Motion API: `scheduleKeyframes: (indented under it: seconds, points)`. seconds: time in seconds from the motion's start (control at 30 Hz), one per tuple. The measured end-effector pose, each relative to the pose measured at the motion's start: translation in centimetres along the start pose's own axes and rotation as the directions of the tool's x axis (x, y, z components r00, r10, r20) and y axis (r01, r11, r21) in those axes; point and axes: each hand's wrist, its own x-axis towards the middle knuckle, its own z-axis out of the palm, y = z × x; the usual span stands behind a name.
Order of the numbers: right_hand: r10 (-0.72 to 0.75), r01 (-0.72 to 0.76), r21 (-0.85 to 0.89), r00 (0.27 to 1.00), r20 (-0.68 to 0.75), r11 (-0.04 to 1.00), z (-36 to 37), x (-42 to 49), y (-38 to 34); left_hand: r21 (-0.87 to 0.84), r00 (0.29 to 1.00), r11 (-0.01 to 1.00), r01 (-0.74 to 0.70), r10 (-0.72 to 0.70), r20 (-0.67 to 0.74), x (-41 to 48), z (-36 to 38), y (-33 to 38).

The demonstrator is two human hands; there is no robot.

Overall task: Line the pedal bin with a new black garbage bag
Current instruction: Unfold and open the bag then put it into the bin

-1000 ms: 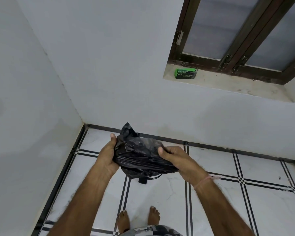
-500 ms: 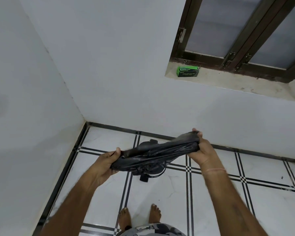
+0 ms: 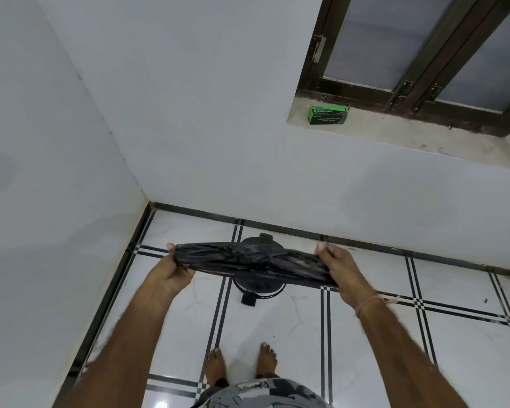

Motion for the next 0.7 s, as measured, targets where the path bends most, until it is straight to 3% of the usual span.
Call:
scheduleKeyframes:
  seconds: [0.07, 0.13, 0.17, 0.23, 0.33, 0.5, 0.63, 0.7]
  points:
    - [0.082, -0.075, -0.037, 0.965, 0.249, 0.997, -0.4, -0.2, 0.2, -0.074, 0.999, 0.997, 0.018, -0.020, -0.038, 0.6, -0.2, 0.8]
    - [0.099, -0.179, 0.157, 0.903, 0.418, 0.971, -1.0, -0.5, 0.1, -0.085, 0.997, 0.996, 0.009, -0.016, -0.079, 1.2, -0.5, 1.6]
    - [0.078, -0.227, 0.308, 0.900, 0.428, 0.924, -1.3, -0.4, -0.1, -0.061, 0.995, 0.998, 0.004, -0.010, -0.098, 1.3, -0.6, 1.8]
    - [0.045, -0.217, 0.558, 0.951, 0.305, 0.801, -1.4, -0.2, -0.5, 0.000, 0.993, 1.000, -0.003, 0.003, -0.117, 1.6, -1.2, 1.7]
    - [0.079, -0.140, 0.716, 0.990, 0.118, 0.684, -0.8, 0.7, -1.2, 0.123, 0.999, 0.992, -0.040, 0.039, 0.006, 1.9, -2.4, 0.5]
    - [0.153, -0.105, 0.555, 0.987, -0.041, 0.825, -0.7, 2.0, -1.5, 0.425, 0.959, 0.894, -0.143, 0.019, 0.284, 1.4, -4.3, -0.5]
    - [0.217, -0.220, 0.223, 0.975, 0.037, 0.950, 1.4, 2.1, -2.0, 0.612, 0.952, 0.759, -0.224, 0.036, 0.303, 1.3, -3.0, -1.9]
    - [0.165, -0.164, -0.025, 0.986, 0.027, 0.986, 3.6, 3.0, -4.6, 0.665, 0.943, 0.680, -0.308, 0.125, 0.308, 0.2, 1.1, -2.3]
